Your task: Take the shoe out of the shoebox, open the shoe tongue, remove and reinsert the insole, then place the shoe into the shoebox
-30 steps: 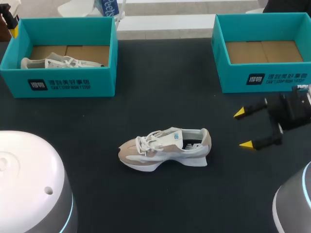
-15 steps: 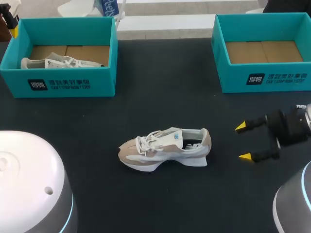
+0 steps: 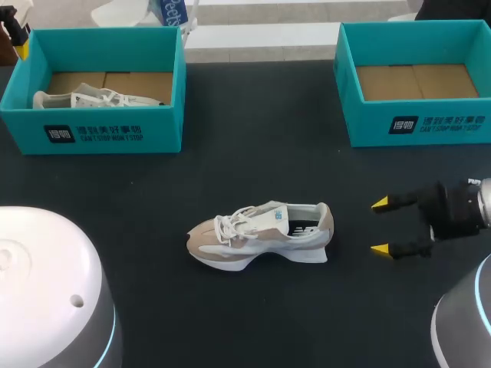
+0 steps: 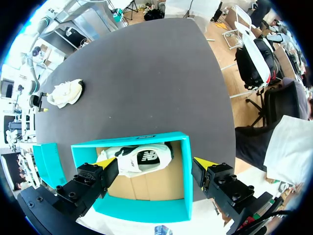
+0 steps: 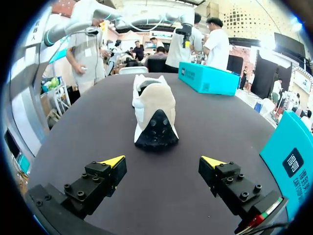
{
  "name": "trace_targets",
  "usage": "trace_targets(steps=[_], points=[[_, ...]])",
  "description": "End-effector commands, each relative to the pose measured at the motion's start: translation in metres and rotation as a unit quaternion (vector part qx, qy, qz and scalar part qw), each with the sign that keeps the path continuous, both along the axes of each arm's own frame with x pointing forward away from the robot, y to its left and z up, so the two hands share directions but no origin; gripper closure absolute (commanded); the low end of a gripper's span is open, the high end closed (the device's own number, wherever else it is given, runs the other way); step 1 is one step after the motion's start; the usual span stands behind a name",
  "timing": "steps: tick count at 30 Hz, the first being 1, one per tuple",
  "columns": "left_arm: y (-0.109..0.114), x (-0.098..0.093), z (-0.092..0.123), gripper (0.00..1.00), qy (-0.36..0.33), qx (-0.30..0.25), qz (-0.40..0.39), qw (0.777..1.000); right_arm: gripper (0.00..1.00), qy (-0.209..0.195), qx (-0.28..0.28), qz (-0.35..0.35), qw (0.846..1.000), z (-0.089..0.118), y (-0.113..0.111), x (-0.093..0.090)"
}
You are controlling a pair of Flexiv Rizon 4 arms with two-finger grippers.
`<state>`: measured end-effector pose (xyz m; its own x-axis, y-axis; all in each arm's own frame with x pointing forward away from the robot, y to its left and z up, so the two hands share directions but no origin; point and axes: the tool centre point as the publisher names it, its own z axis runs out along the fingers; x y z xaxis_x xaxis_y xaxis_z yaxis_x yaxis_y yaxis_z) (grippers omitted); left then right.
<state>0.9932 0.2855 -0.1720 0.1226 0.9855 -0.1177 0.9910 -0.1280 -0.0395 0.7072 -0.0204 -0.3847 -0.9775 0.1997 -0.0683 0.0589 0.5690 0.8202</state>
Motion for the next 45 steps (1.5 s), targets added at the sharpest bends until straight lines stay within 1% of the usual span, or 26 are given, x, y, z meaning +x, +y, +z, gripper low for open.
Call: trace_targets(steps=[1,17,20,24,33,45], points=[[0.000,-0.001,0.000,0.00,-0.001,0.002,0.000,1.000,0.00,0.001,-0.002,0.001,1.000,0.001,0.001,0.002],[0.000,-0.001,0.000,0.00,-0.001,0.002,0.000,1.000,0.00,0.001,-0.002,0.001,1.000,0.001,0.001,0.002],[0.000,-0.001,0.000,0.00,-0.001,0.002,0.000,1.000,0.00,0.005,-0.001,0.000,1.000,-0.003,0.007,0.004],[0.000,-0.001,0.000,0.00,-0.001,0.002,0.000,1.000,0.00,0.019,-0.009,-0.005,1.000,-0.005,0.020,0.006],[0.000,-0.001,0.000,0.00,-0.001,0.002,0.000,1.000,0.00,0.019,-0.003,0.001,1.000,-0.009,0.044,0.012],[0.000,-0.001,0.000,0.00,-0.001,0.002,0.000,1.000,0.00,0.022,0.016,0.013,1.000,-0.019,0.077,0.011]])
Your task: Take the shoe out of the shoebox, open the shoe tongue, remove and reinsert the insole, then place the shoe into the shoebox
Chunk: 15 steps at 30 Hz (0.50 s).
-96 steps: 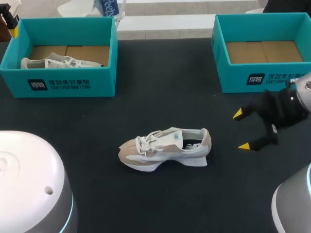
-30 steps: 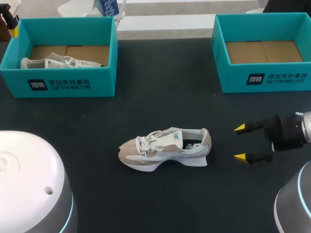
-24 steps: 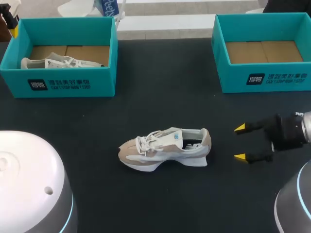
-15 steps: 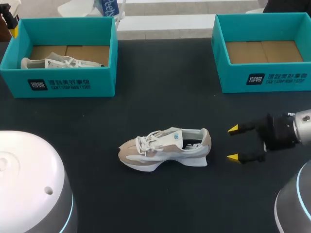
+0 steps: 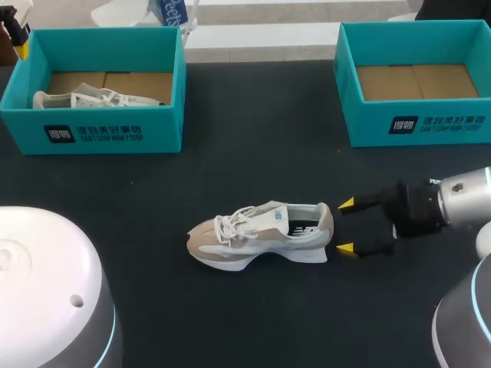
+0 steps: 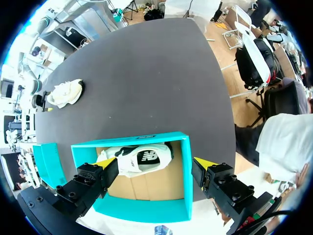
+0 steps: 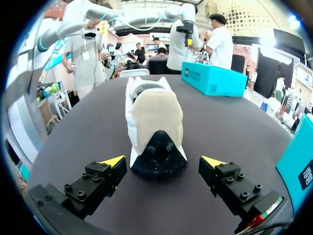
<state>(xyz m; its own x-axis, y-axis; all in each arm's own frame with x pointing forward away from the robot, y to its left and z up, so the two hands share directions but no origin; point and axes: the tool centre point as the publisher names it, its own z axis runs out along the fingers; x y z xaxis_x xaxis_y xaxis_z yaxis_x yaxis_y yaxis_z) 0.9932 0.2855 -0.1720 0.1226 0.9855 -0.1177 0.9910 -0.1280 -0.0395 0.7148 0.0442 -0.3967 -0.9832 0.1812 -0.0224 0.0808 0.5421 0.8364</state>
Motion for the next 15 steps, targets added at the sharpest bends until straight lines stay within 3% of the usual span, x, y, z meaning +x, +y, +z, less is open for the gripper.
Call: trace_targets(steps=[1,15], points=[[0.000,-0.001,0.000,0.00,-0.001,0.002,0.000,1.000,0.00,0.003,0.001,0.005,1.000,-0.008,0.014,0.004],[0.000,-0.001,0.000,0.00,-0.001,0.002,0.000,1.000,0.00,0.004,0.028,0.020,0.999,-0.013,0.044,0.006]])
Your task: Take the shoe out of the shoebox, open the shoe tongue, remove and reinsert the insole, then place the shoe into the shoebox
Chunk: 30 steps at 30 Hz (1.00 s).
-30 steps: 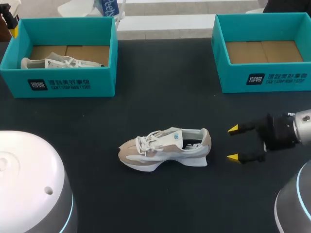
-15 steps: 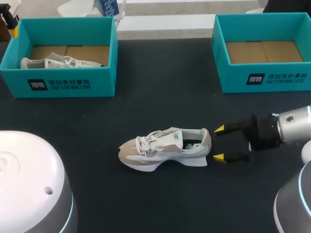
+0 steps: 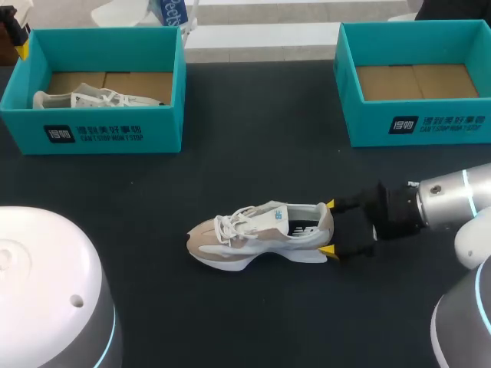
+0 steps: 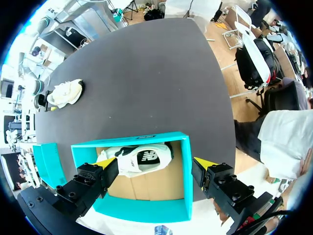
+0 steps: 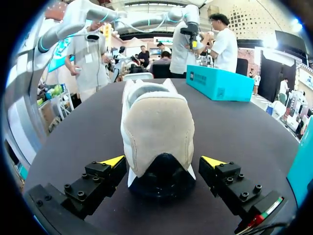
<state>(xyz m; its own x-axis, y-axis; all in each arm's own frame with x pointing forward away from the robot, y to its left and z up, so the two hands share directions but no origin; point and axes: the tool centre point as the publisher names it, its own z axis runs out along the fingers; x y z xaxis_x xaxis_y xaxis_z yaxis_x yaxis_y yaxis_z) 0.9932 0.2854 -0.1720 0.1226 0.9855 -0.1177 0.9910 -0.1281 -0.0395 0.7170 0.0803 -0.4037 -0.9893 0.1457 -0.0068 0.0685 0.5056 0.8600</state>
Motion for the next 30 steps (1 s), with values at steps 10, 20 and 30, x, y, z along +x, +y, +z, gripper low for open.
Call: trace_targets(steps=[10,20,30], points=[[0.000,-0.001,0.000,0.00,-0.001,0.002,0.000,1.000,0.00,0.010,0.015,0.006,1.000,-0.015,0.021,0.000],[0.000,-0.001,0.000,0.00,-0.001,0.002,0.000,1.000,0.51,0.025,0.026,0.015,0.999,-0.028,0.028,0.001],[0.000,-0.001,0.000,0.00,-0.001,0.002,0.000,1.000,1.00,0.039,0.015,0.021,0.999,-0.033,0.028,-0.001]])
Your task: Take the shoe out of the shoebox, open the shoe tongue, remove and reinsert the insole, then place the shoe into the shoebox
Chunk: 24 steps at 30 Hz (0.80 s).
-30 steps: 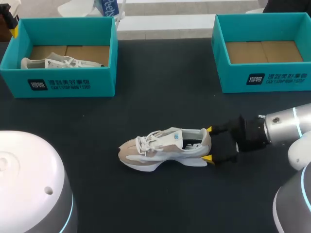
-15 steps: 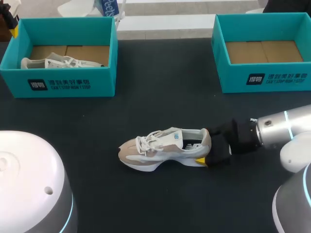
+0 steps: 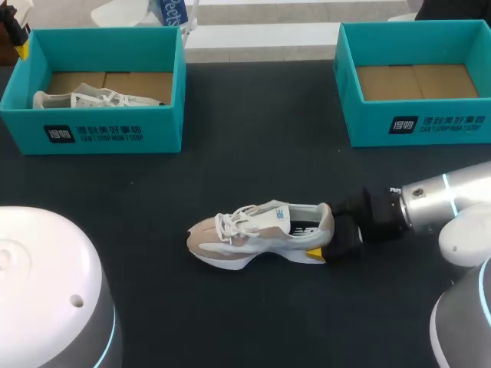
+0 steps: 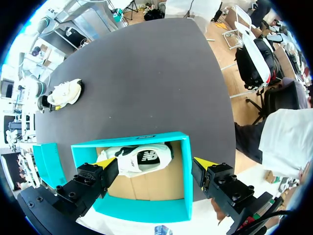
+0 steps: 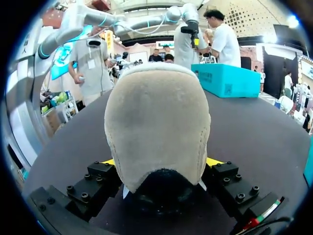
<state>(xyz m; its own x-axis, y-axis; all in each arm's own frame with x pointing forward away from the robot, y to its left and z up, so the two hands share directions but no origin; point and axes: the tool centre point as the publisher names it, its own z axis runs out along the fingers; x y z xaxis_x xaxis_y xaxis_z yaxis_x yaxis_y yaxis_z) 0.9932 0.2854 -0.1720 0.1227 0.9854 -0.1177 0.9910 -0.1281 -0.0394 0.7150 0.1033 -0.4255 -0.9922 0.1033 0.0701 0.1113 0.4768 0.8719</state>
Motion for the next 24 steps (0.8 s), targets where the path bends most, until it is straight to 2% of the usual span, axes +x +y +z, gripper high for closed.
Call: trace_targets(steps=[1,18,22,24], points=[[0.000,-0.001,0.000,0.00,-0.001,0.002,0.000,1.000,1.00,0.002,-0.004,0.001,1.000,-0.011,0.005,0.001],[0.000,-0.001,0.000,0.00,-0.001,0.002,0.000,1.000,1.00,0.002,-0.004,0.001,1.000,-0.011,0.005,0.001],[-0.022,-0.007,0.003,0.00,-0.024,0.007,0.117,0.993,1.00,0.002,-0.004,0.001,1.000,-0.011,0.005,0.001],[-0.033,-0.011,0.007,0.00,-0.049,0.019,0.188,0.981,1.00,0.002,-0.004,0.001,1.000,-0.011,0.005,0.001]])
